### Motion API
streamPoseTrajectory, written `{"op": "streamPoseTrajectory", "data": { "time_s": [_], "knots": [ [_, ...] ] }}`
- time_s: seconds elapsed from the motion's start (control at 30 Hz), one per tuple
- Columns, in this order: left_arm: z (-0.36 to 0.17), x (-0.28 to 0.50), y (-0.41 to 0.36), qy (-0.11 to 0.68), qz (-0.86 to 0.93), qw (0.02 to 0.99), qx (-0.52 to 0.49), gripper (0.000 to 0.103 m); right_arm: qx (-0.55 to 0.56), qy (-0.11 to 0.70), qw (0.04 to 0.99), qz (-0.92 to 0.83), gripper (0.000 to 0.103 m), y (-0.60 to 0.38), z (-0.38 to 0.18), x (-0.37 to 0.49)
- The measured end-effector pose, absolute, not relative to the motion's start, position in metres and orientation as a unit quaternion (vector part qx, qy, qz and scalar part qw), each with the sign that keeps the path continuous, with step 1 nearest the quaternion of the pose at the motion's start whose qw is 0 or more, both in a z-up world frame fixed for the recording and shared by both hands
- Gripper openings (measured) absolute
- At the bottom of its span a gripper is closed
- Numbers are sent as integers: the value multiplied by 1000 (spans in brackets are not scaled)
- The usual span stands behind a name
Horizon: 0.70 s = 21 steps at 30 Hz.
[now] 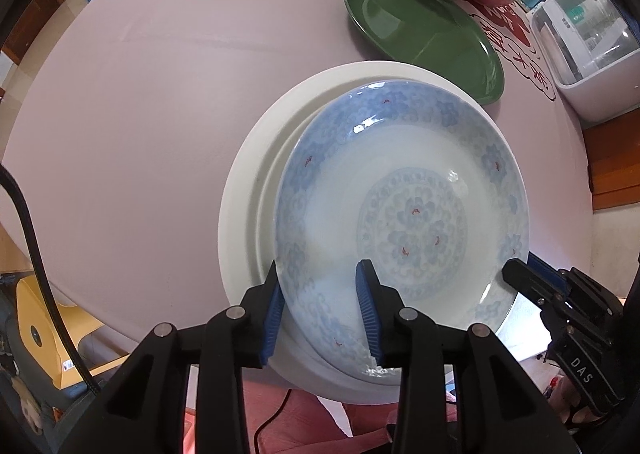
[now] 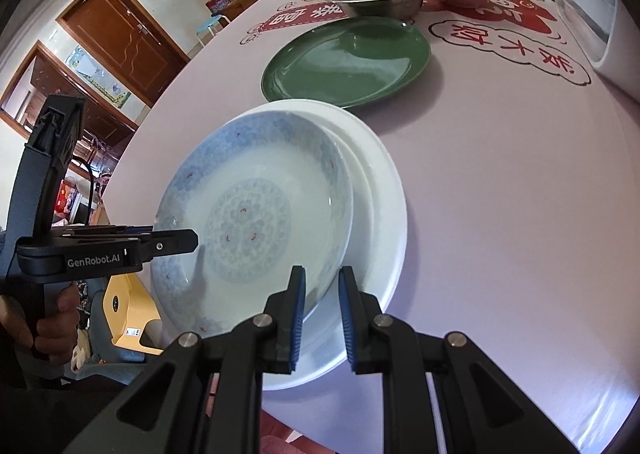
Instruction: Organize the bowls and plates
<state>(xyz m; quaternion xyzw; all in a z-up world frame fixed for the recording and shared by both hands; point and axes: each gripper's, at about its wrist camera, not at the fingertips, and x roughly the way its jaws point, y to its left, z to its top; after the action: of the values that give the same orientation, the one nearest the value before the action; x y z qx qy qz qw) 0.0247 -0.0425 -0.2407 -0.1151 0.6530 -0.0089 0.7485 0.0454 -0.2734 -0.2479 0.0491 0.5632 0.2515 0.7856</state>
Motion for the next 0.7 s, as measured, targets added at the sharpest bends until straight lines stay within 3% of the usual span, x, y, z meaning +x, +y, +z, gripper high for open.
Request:
{"op": "streamPoseTrajectory", "data": {
  "time_s": [0.23,0.7],
  "knots": [
    [-230,24,-39,640,7,757,-135,51,45,556,786,266,17,-284,-243,52],
    [-196,15,-36,582,56,786,-200,66,29,524,795,304,17,-311,-223,73]
  ]
}}
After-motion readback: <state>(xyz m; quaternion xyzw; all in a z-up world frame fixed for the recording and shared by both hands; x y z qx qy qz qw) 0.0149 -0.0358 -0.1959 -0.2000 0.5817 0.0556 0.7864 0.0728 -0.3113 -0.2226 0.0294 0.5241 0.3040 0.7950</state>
